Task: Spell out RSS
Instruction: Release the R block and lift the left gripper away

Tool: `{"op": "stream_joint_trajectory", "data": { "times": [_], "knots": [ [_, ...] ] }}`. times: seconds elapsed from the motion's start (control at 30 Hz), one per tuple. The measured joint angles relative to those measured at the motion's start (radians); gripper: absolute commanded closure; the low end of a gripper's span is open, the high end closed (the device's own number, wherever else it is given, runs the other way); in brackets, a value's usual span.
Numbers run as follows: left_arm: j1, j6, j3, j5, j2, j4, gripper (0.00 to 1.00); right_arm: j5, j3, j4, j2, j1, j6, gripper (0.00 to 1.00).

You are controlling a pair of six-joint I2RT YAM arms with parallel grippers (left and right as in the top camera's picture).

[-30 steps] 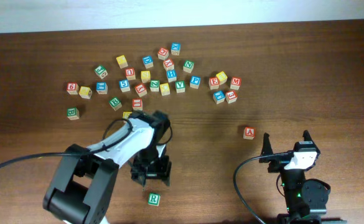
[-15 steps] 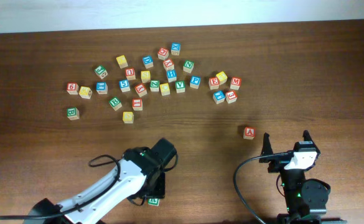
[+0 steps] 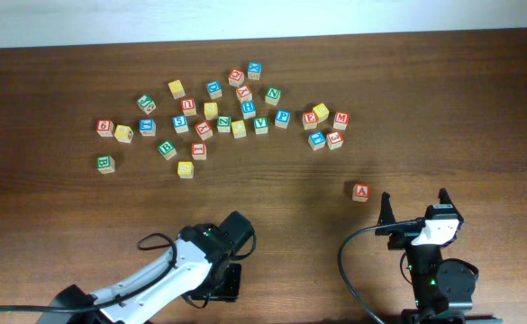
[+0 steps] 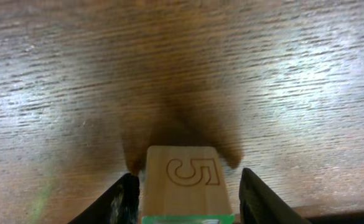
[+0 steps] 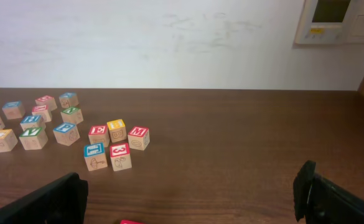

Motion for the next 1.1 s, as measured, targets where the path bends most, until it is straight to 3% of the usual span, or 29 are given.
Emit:
{"op": "stream_joint_trajectory", "data": {
  "times": [0.2,0.4,0.5,0.57,0.63,0.73,0.83,1.1],
  "knots": [
    [0.000,-0.001,0.000,-0.016,0.000,0.008,0.79,0.000,0.000,0.000,0.000,0.000,0.000,0.02],
    [0.002,-0.005,0.006,-0.018,-0.002,0.029,0.76,0.000,0.000,0.000,0.000,0.000,-0.001,0.02],
    [0.074,-0.005,0.088,-0.103,-0.002,0.057,0.80,0.000,0.000,0.000,0.000,0.000,0.000,0.02],
    [0.170,-0.002,0.134,-0.206,-0.002,0.147,0.80,0.000,0.000,0.000,0.000,0.000,0.000,0.02],
    [0.259,-0.005,0.146,-0.251,-0.001,0.336,0.80,0.000,0.000,0.000,0.000,0.000,0.000,0.02],
    [0.272,-0.005,0.150,-0.262,0.032,0.479,0.80,0.000,0.000,0.000,0.000,0.000,0.000,0.02],
    [0.272,-0.001,0.151,-0.225,0.163,0.474,0.78,0.000,0.000,0.000,0.000,0.000,0.000,0.02],
    [0.272,0.063,0.185,-0.171,0.172,0.366,0.66,0.000,0.000,0.000,0.000,0.000,0.000,0.02]
  ]
}}
